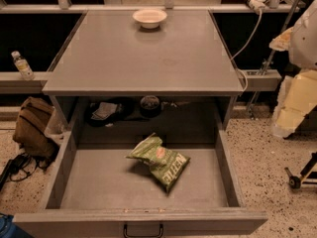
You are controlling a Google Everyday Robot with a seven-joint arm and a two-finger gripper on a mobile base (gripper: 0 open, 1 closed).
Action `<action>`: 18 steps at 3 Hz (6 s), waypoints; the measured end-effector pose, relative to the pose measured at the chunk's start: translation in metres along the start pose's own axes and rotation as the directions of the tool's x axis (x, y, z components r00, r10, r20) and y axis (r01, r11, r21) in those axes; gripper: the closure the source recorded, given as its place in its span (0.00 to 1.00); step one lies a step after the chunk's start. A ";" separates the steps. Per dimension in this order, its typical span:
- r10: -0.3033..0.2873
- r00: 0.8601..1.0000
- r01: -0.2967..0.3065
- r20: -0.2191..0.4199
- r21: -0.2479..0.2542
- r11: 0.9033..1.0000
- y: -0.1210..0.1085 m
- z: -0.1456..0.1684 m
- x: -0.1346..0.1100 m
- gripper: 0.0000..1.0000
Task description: Pick green jalapeno chip bag from top drawer and place on counter
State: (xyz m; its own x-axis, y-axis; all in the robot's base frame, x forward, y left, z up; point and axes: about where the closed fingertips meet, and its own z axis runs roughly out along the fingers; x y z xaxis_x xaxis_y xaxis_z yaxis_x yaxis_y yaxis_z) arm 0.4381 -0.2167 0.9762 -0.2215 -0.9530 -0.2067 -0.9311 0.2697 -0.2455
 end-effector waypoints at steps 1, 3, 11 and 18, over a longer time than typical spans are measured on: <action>-0.004 1.000 0.004 -0.001 0.003 1.000 0.004 0.010 -0.003 0.00; -0.101 0.989 0.114 0.112 -0.119 0.986 0.035 0.131 -0.037 0.00; -0.172 0.785 0.287 0.595 -0.103 0.952 0.057 0.343 -0.162 0.00; -0.412 0.691 0.327 0.594 0.251 0.911 0.081 0.167 -0.161 1.00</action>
Offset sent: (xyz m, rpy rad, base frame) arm 0.0110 0.0625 -0.1424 0.0992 0.1080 0.1478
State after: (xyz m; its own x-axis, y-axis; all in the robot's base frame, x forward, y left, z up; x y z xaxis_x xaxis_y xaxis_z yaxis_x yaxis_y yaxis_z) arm 0.4471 -0.0185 0.8315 0.4023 -0.6880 -0.6041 -0.8481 -0.0316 -0.5288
